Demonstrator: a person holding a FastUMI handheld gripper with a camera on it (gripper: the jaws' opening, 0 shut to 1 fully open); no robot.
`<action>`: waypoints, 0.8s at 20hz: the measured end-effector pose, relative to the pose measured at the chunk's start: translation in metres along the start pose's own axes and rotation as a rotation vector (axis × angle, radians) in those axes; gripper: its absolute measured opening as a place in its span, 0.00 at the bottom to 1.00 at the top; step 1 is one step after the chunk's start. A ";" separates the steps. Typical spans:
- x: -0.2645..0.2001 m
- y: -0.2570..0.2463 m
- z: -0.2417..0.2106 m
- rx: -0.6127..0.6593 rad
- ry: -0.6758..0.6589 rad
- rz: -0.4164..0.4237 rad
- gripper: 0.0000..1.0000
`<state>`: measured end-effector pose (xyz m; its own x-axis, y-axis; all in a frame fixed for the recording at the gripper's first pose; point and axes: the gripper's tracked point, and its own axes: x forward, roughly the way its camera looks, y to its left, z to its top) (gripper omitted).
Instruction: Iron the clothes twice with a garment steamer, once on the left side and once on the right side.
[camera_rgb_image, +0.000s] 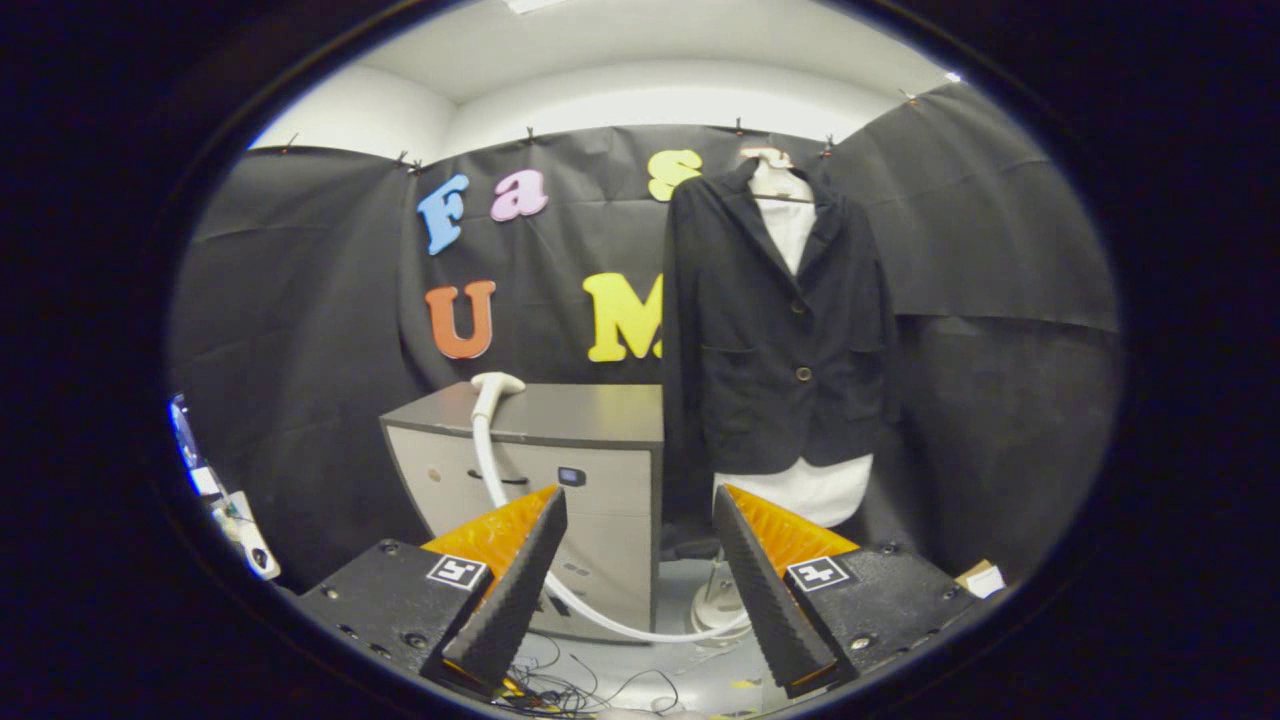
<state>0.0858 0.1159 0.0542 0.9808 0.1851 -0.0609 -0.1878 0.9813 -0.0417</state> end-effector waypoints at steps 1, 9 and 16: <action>0.012 0.011 0.008 -0.010 0.001 0.036 0.95; 0.122 0.093 0.049 -0.099 0.054 0.228 0.94; 0.226 0.160 0.056 -0.118 0.172 0.324 0.94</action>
<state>0.2807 0.3178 0.0893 0.8487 0.4632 -0.2554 -0.5010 0.8588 -0.1072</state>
